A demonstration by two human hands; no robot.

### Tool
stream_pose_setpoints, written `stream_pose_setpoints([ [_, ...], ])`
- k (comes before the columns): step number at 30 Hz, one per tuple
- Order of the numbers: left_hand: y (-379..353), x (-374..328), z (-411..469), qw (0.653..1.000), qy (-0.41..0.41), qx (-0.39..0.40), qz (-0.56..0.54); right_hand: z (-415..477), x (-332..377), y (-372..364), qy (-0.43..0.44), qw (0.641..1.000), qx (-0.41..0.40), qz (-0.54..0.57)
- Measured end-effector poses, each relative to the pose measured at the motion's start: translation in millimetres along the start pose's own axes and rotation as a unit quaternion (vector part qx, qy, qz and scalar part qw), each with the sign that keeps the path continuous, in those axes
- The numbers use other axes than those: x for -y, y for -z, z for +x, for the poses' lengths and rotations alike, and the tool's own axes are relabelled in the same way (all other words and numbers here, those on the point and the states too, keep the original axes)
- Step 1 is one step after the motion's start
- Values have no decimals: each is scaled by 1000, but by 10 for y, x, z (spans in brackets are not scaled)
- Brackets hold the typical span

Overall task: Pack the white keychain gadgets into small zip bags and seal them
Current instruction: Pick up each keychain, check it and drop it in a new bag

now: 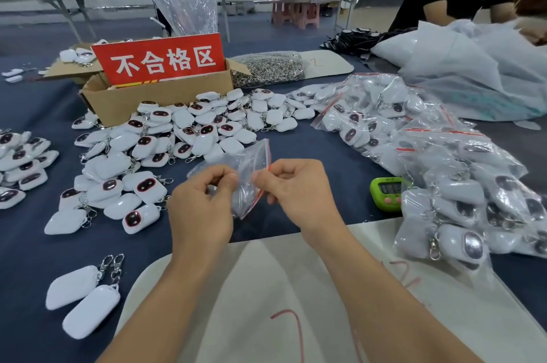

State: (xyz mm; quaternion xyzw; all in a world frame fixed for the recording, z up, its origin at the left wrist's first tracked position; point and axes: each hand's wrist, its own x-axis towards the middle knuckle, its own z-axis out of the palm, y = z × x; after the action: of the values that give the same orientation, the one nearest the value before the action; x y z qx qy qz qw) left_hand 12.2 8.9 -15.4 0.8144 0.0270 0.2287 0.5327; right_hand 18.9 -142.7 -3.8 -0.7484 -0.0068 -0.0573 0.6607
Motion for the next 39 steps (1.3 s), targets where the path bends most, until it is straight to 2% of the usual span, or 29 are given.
stream_pose_setpoints([
  [3,51,14,49,997,12,-77,-4,41,-11,80,-30,997,-43,55],
  [6,97,-13,36,993,-27,-119,-8,61,-43,100,-53,994,-95,22],
  [8,90,-59,-11,995,-70,-76,6,71,-71,92,-47,993,-107,-21],
  [10,41,-87,-56,992,-113,-2,62,72,-81,62,-25,995,-92,-36],
  [12,-19,-114,-84,981,-135,45,131,70,-90,19,-16,999,-42,-12],
  [14,-49,-118,-90,980,-115,56,153,72,-118,-8,-16,1000,16,4],
  [17,-23,-39,-22,991,-63,5,116,108,-179,3,-19,999,45,-9],
  [20,42,25,118,987,-60,-94,117,144,-210,10,-50,996,73,-24],
  [21,72,35,157,981,-70,-129,129,165,-226,-3,-59,996,60,-28],
  [23,139,49,218,960,-94,-195,180,241,-274,-13,-54,997,-32,-43],
  [25,205,82,261,933,-132,-224,248,360,-310,-6,-25,989,-97,-112],
  [27,206,92,261,922,-151,-187,303,543,-357,-6,-5,974,-90,-210],
  [31,25,95,185,914,-75,-55,394,1043,-428,-49,9,916,-47,-399],
  [33,-23,72,157,909,-86,-50,405,1278,-454,-57,7,906,-46,-421],
  [36,-120,29,102,922,-147,-50,354,1594,-476,-72,21,910,-54,-410],
  [39,-257,53,37,939,-193,68,276,1855,-470,-146,45,903,-34,-427],
])
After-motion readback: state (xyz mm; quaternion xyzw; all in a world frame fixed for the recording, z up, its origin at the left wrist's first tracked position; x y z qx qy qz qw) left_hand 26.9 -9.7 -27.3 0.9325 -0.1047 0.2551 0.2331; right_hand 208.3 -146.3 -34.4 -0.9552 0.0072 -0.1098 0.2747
